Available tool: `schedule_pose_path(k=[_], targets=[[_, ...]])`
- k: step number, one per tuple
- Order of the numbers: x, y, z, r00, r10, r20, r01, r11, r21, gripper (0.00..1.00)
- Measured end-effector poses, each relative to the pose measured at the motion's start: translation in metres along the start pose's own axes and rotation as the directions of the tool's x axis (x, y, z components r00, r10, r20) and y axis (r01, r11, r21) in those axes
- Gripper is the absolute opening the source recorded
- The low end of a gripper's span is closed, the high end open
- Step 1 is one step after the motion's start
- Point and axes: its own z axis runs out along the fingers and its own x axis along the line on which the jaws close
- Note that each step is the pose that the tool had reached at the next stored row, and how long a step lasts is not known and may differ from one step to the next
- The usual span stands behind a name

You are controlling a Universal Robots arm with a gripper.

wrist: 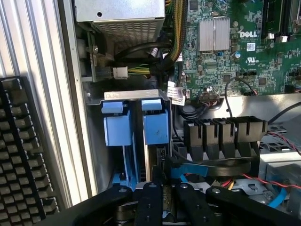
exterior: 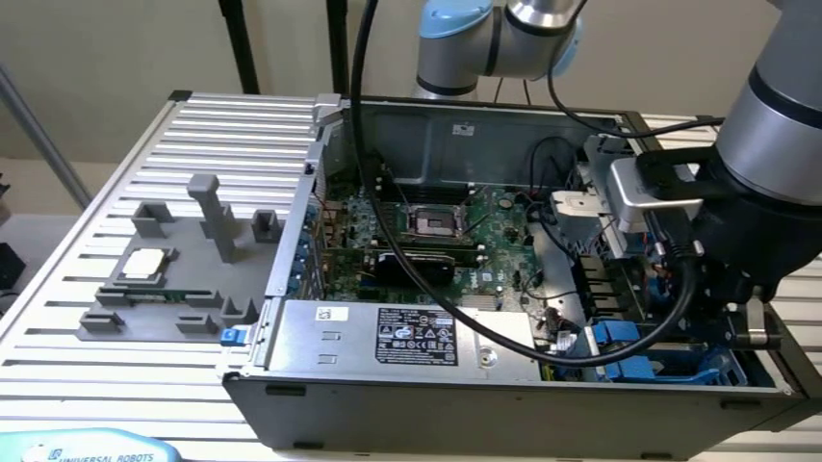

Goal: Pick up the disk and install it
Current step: 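Insert the first disk wire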

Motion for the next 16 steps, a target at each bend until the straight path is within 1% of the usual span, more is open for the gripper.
schedule_pose_path(k=[2,4,9,14,16], targets=[[0.0,0.0017,0.0001,1.0,0.0,-0.0012,0.0,1.0,0.0036,0.16],[-0.0004,0.0024,0.0001,1.0,0.0,-0.0017,0.0,1.0,0.0059,0.16],[-0.0023,0.003,0.0007,1.0,0.0,-0.0027,0.0,1.0,0.0088,0.16],[-0.0023,0.003,0.0008,0.9999,-0.001,-0.0114,0.001,1.0,0.0099,0.16],[-0.0023,0.003,0.0011,0.9999,-0.001,-0.0131,0.001,0.9999,0.0105,0.16]])
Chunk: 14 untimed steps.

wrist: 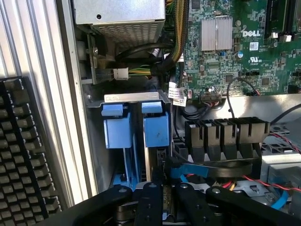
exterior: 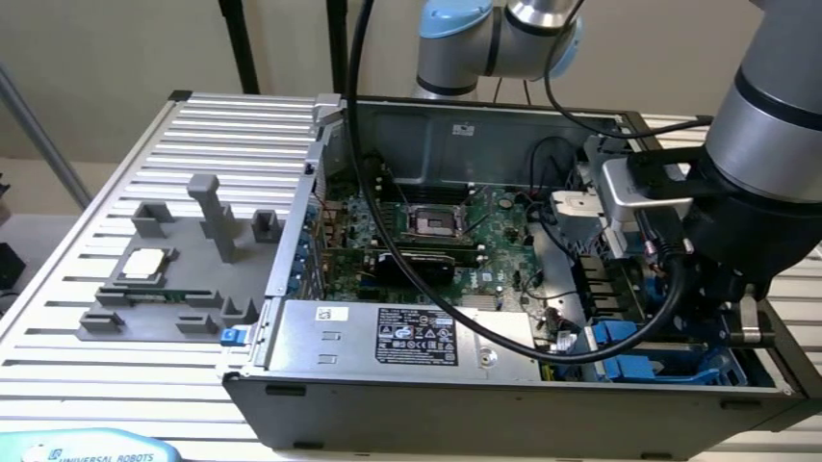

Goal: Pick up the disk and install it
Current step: 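Insert the first disk wire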

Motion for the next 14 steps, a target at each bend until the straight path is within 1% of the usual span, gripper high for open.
schedule_pose_path(k=[8,14], targets=[[-0.0014,0.0004,0.0013,1.0,0.0,-0.001,0.0,1.0,0.0017,0.16],[-0.0029,0.0006,0.0017,1.0,0.0,-0.0017,0.0,1.0,0.0018,0.16]])
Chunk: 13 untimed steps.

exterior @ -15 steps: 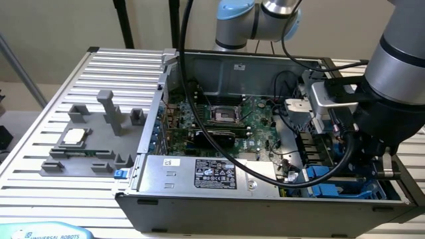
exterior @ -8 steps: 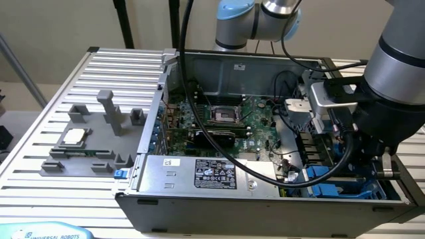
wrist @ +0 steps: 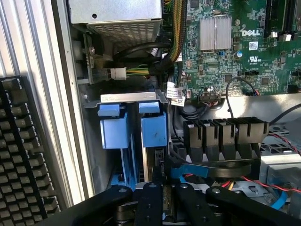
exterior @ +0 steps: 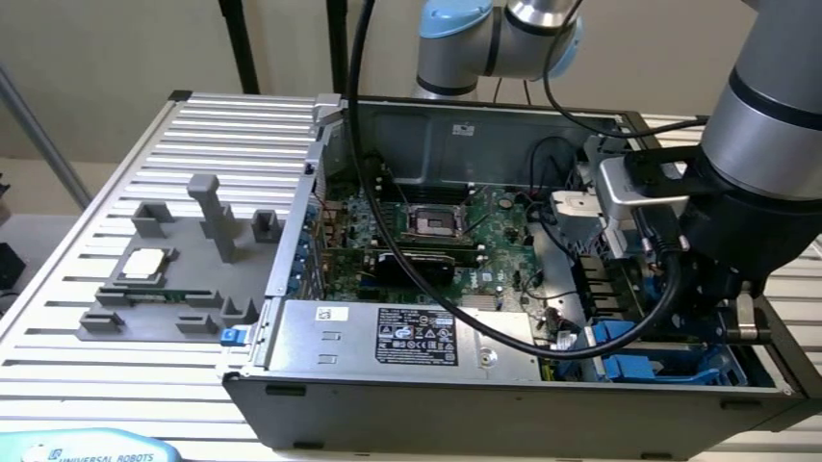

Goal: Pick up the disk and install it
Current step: 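Insert the first disk wire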

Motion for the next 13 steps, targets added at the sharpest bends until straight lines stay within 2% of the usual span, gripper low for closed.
schedule_pose_path(k=[13], targets=[[-0.0003,-0.003,0.0011,1.0,-0.001,-0.0064,0.001,1.0,0.0005,0.16]])
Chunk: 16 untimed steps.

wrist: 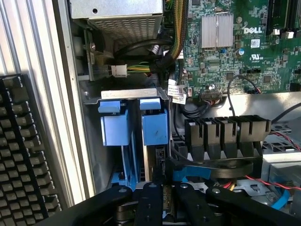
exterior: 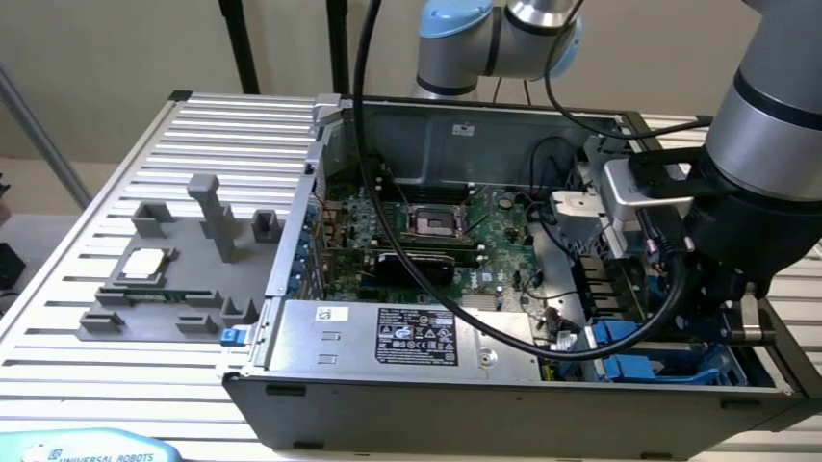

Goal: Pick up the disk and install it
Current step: 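Insert the first disk wire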

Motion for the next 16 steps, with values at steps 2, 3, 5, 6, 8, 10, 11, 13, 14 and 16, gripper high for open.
schedule_pose_path(k=[2,3,5,6,8,10,11,13,14,16], targets=[[0.0,0.0,0.0005,1.0,0.0,-0.0003,0.0,1.0,0.0,0.16],[0.0,-0.0001,0.0006,1.0,0.0,-0.0005,0.0,1.0,0.0001,0.16],[0.0,-0.0005,0.0011,1.0,0.0,-0.0004,0.0,1.0,0.0001,0.16],[-0.0001,-0.0007,0.0013,1.0,0.0,-0.0004,0.0,1.0,0.0001,0.16],[-0.0001,-0.0007,0.0021,1.0,0.0,-0.0002,0.0,1.0,0.0001,0.16],[0.0,-0.0005,0.003,1.0,0.0,-0.0006,0.0,1.0,0.0,0.16],[0.0,-0.0004,0.0037,1.0,0.0,-0.0009,0.0,1.0,0.0,0.16],[0.0,-0.0003,0.0046,1.0,0.0,-0.0014,0.0,1.0,0.0001,0.16],[0.0,-0.0002,0.0049,1.0,0.0,-0.0015,0.0,1.0,0.0002,0.16],[0.0001,-0.0002,0.0053,1.0,0.0,-0.0011,0.0,1.0,0.0002,0.16]])
